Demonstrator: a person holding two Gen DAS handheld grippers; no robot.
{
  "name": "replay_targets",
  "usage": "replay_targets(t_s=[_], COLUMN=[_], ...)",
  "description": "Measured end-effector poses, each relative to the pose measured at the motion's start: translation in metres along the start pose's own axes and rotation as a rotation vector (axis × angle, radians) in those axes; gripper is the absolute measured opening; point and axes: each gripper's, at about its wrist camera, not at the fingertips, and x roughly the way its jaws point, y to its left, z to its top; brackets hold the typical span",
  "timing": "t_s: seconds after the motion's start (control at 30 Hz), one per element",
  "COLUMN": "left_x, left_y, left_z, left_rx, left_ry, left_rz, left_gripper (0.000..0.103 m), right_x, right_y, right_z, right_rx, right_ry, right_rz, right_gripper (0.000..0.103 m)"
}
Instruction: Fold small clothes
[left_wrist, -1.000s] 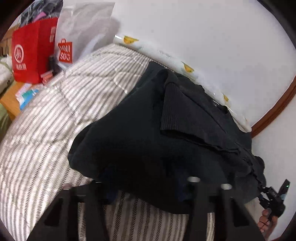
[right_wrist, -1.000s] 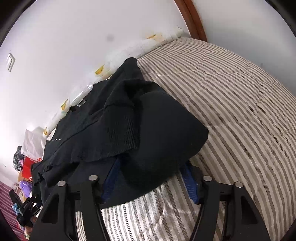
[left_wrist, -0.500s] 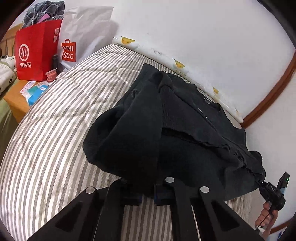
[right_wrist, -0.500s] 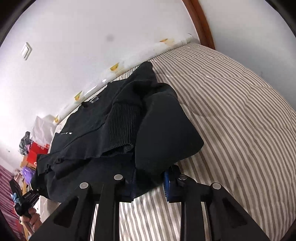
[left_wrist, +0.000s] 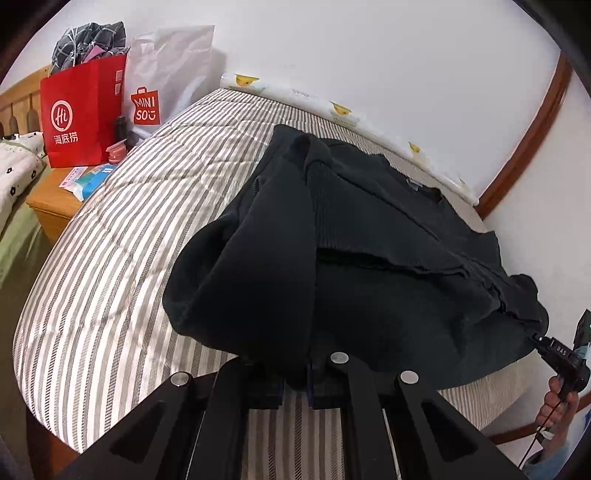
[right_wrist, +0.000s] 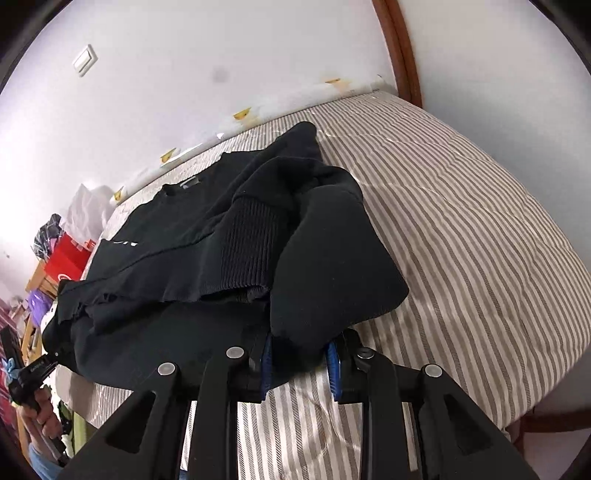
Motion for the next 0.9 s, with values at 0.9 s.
replay_targets(t_s=[0.9], left_x=[-0.045], left_y=[-0.03], left_z=[-0.038], left_rx=[0.196], left_ry=[0.055], left_rz=[-0.076], left_gripper=[0.021], right_x=[0.005], right_y=[0.102], right_z=[-0.016], right_rx=[-0.305], right_ry=[-0.019], right_rz=[0.033], right_gripper=[0.024])
